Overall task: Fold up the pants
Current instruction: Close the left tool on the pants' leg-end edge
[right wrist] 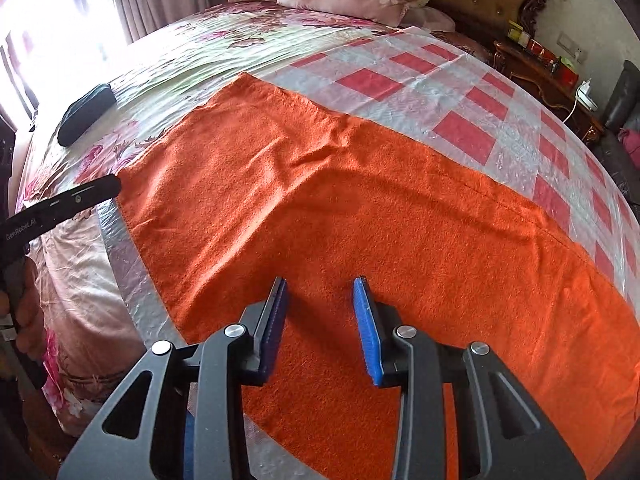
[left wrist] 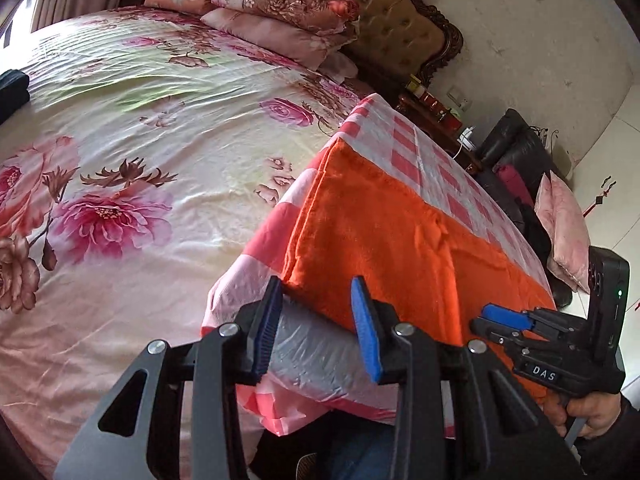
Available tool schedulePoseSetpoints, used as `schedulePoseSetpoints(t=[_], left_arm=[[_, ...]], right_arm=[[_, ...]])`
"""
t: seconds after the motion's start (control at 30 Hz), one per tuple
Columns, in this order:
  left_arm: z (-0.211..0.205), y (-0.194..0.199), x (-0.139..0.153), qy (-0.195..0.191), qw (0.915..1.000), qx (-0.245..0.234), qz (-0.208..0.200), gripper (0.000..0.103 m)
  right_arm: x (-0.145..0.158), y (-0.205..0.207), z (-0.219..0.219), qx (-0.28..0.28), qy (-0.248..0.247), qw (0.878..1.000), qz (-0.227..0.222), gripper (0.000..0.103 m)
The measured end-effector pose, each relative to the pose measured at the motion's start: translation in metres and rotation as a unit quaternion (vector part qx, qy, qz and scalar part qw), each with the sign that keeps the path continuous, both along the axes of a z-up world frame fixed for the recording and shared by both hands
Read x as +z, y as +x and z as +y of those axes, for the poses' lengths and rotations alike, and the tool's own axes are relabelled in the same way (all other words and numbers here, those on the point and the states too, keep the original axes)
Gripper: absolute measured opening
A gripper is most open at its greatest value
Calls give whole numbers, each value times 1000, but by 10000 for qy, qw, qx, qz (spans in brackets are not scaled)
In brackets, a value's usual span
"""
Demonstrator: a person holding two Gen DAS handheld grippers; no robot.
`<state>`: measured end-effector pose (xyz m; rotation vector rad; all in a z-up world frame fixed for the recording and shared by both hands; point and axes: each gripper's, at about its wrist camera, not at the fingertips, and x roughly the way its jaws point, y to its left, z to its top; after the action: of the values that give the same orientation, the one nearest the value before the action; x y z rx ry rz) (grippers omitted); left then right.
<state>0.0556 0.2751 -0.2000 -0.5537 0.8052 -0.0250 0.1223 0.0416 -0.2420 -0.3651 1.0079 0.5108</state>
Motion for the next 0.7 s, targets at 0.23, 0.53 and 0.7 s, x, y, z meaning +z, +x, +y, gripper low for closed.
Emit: schedulePoseSetpoints(t=[0.23,0.53,0.7], left_arm=[[29,-9,-20,-2127,9743,702,249,37],[43,3,-45,-3747,9125,1573,463,37],[46,16,-38,-3379,9288,1480,365,29]], right_arm=[[0,0,1,-1,-2,10000,-14,34],[1,-1,2,-12,-13,10000,-12,34],[0,0,1,-20,34,10000,8,34]])
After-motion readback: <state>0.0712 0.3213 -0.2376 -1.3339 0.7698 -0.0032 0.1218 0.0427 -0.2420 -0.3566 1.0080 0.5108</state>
